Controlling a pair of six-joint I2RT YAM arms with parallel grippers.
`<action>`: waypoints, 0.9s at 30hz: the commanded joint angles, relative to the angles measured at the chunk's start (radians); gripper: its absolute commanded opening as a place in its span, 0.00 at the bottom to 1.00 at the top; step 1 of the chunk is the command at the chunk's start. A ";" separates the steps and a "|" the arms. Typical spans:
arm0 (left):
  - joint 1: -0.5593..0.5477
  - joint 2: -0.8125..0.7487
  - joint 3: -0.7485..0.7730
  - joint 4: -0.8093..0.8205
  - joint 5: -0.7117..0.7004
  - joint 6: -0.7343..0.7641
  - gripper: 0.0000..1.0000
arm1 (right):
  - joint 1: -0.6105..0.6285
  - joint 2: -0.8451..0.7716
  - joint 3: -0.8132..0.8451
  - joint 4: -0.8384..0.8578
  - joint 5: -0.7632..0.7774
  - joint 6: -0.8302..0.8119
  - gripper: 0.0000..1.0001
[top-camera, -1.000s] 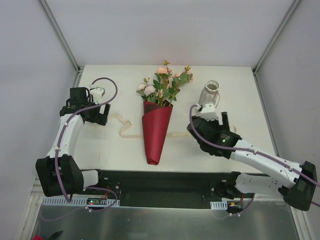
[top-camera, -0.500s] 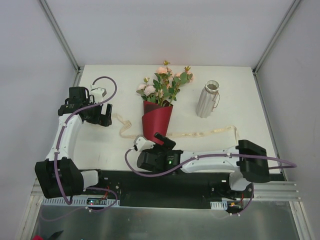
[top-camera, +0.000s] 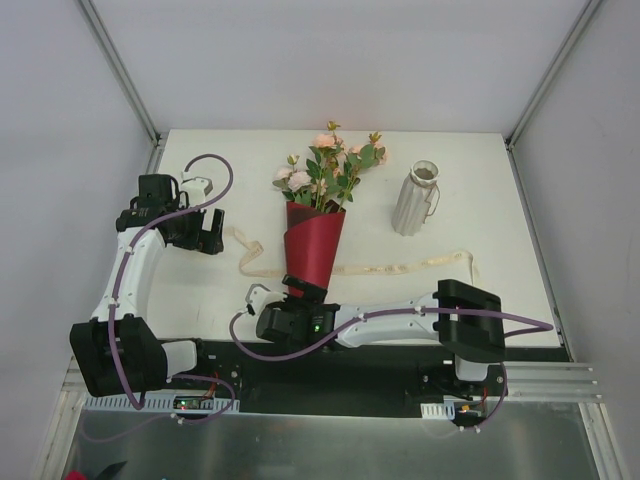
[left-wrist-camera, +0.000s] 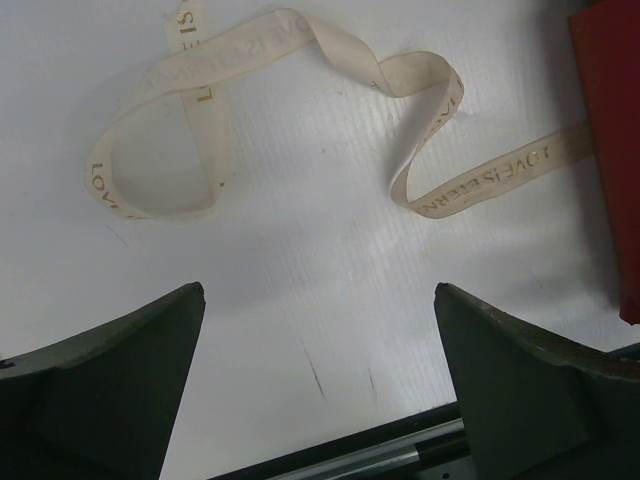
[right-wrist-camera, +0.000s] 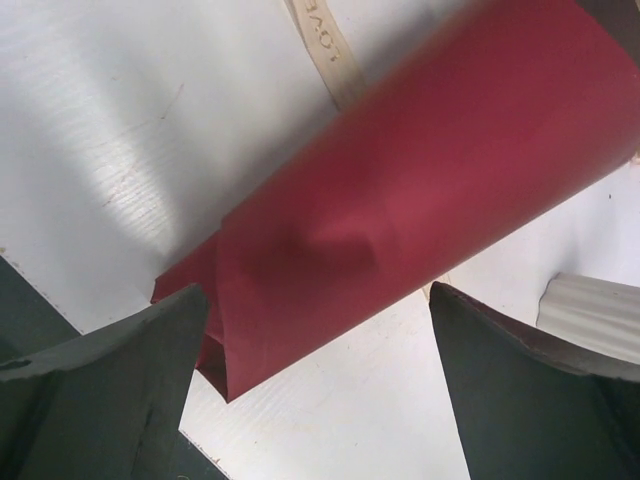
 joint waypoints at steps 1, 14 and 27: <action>0.005 -0.008 0.013 -0.021 0.003 0.014 0.99 | 0.016 -0.019 0.033 0.007 -0.046 -0.015 0.96; 0.005 0.003 0.011 -0.021 -0.003 0.028 0.99 | -0.041 0.029 0.015 0.058 0.050 -0.056 0.96; 0.005 -0.035 0.026 -0.028 0.000 0.046 0.99 | -0.025 -0.097 -0.016 0.196 0.277 -0.144 0.96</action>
